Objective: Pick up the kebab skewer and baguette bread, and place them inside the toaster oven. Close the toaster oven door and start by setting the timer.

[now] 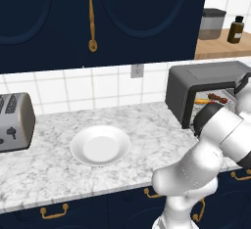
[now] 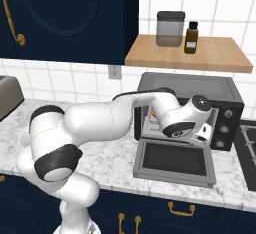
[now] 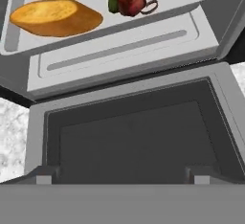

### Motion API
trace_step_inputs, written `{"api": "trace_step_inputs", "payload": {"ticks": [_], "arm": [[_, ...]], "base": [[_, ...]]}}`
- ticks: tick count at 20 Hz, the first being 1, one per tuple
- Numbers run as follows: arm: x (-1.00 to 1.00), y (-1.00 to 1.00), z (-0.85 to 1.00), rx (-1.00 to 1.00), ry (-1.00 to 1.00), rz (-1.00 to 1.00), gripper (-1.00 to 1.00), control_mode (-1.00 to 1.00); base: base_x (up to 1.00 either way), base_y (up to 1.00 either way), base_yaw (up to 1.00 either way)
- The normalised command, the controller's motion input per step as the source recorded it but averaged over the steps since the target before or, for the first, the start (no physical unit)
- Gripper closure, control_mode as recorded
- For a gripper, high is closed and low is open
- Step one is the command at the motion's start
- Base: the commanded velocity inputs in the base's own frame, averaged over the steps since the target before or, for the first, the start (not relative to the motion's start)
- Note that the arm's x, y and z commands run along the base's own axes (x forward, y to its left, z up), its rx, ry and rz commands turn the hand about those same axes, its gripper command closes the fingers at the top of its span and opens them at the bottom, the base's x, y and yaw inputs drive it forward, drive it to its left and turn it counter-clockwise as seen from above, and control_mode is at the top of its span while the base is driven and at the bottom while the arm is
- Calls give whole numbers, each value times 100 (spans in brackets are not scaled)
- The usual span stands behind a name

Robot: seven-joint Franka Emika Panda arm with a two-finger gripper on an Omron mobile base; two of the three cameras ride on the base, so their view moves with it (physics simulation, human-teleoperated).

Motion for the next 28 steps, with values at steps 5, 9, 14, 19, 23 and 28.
{"api": "trace_step_inputs", "payload": {"ticks": [5,9,14,19,23,28], "arm": [[-100,18,0,0,36,0,-100,-100],[-94,-3,-12,0,29,3,-100,-100],[-62,2,-17,0,20,8,-100,-100],[-31,45,-31,0,8,6,-100,-100],[-1,39,-36,0,-1,12,-100,-100],[-3,10,-37,0,-15,6,-100,-100]], "base": [[0,0,0],[0,0,0],[0,0,0],[0,0,0],[0,0,0],[0,0,0]]}}
